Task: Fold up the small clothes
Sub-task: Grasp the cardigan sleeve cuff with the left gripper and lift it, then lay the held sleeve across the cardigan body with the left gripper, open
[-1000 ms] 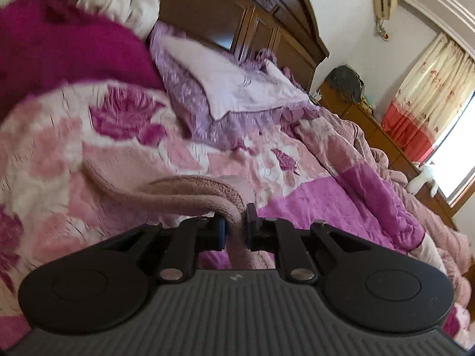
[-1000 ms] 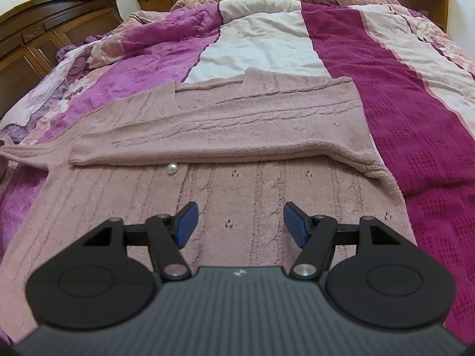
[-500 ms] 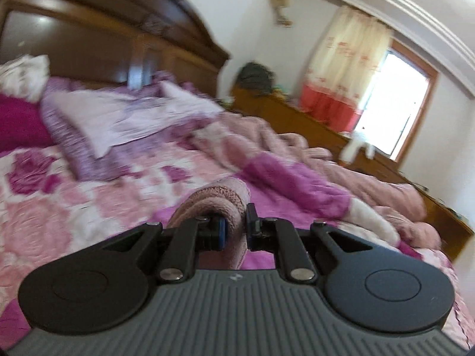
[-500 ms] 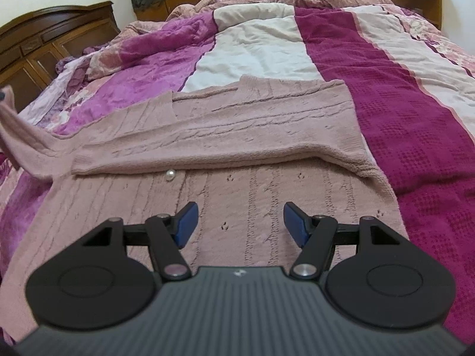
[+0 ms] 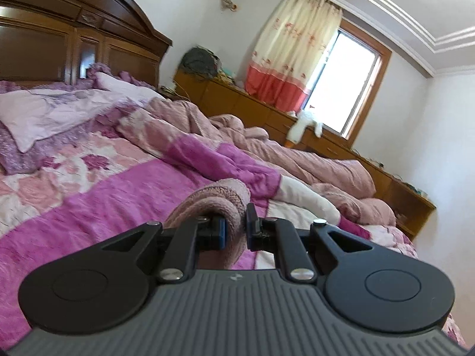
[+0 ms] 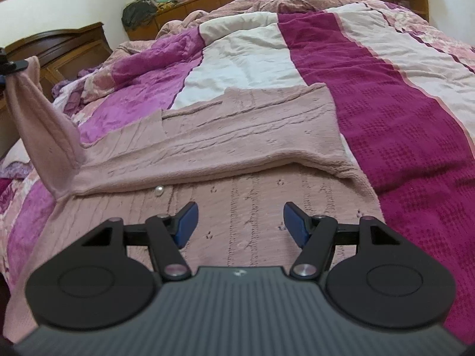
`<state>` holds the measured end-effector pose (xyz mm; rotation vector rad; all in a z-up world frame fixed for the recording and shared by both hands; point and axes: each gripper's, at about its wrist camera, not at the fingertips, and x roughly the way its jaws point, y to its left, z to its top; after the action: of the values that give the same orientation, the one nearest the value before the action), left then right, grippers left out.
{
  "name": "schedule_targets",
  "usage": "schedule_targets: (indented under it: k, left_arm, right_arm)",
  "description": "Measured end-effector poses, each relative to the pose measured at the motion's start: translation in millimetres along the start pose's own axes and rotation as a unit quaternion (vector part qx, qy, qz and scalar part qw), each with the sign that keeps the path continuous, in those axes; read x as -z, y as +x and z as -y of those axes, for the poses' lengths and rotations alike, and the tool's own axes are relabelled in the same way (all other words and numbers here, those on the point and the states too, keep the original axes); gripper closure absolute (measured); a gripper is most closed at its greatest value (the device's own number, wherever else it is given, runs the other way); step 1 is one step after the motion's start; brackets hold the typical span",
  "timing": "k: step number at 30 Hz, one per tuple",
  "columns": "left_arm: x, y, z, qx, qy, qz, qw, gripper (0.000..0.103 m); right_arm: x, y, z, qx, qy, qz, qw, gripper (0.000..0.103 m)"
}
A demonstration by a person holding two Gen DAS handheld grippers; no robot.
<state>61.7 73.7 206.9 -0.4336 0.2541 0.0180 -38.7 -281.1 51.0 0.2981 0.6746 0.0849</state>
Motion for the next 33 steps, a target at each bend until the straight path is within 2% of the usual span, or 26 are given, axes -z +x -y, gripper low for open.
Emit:
schedule_targets:
  k: [9, 15, 20, 25, 30, 32, 33]
  left_arm:
    - [35.5, 21.3, 62.6, 0.029, 0.035, -0.034, 0.9984, 0.09]
    - [86.3, 47.4, 93.2, 0.02, 0.077, -0.068, 0.9945, 0.089]
    - [131.4, 74.1, 108.0, 0.013, 0.115, -0.108, 0.9873, 0.089]
    - [171.1, 101.3, 118.7, 0.019, 0.147, -0.164, 0.9754, 0.089]
    - [201.1, 115.9, 126.9, 0.029, 0.175, -0.222, 0.9587, 0.088]
    - [212.6, 122.2, 127.8, 0.025, 0.186, -0.253, 0.9492, 0.073]
    - [215.4, 124.1, 127.1, 0.027, 0.188, -0.265, 0.9454, 0.07]
  right_arm:
    - [-0.2, -0.7, 15.1, -0.007, 0.027, 0.004, 1.0, 0.037]
    - [2.0, -1.3, 20.2, -0.012, 0.039, 0.003, 0.999, 0.037]
    - [3.7, -1.0, 24.3, -0.016, 0.048, 0.002, 0.999, 0.037]
    - [6.5, 1.6, 27.8, -0.017, 0.056, -0.003, 0.998, 0.037]
    - [8.5, 4.0, 30.8, -0.016, 0.062, -0.007, 0.998, 0.037]
    - [8.8, 4.6, 31.5, -0.016, 0.065, -0.008, 0.998, 0.037]
    - [8.9, 5.0, 31.8, -0.016, 0.066, -0.008, 0.998, 0.037]
